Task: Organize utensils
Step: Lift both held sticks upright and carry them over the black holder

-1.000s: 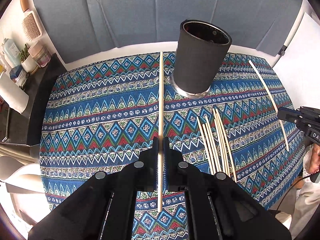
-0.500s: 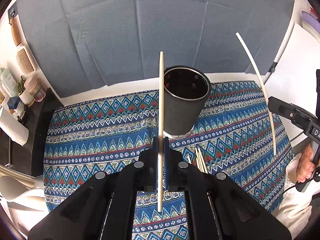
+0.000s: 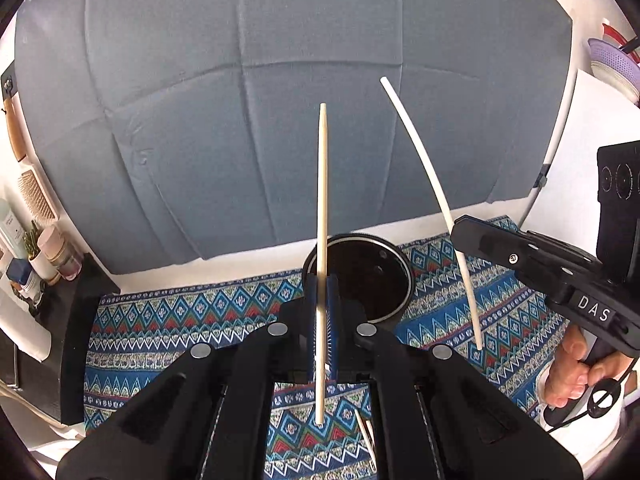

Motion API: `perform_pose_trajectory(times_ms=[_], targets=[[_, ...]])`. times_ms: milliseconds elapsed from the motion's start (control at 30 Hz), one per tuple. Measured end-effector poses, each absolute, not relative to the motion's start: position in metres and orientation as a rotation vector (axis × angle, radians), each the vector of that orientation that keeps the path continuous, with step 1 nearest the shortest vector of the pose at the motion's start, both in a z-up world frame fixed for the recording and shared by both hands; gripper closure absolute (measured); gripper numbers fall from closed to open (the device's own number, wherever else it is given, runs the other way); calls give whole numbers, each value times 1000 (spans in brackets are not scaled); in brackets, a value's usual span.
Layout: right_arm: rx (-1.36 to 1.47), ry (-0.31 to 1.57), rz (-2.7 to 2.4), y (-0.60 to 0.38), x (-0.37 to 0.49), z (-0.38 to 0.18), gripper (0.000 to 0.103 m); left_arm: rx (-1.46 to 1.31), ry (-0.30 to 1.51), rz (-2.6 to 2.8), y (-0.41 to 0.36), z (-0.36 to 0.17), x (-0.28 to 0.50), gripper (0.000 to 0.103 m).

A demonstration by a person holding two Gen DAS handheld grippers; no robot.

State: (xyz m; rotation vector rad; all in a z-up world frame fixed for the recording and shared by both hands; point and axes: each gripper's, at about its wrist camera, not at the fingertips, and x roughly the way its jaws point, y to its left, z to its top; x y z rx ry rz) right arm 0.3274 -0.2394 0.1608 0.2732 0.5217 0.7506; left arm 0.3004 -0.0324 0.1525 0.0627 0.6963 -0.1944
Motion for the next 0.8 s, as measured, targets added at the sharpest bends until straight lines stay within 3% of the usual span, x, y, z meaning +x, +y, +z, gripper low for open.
perform_pose_trajectory(times_ms=[533,800], targets=[[300,295,738,-230,362,138,98,-45,394,-215,-33,142,336,98],[310,266,712,-236,370,120,98,-55,365,-195,-40,120,352,98]])
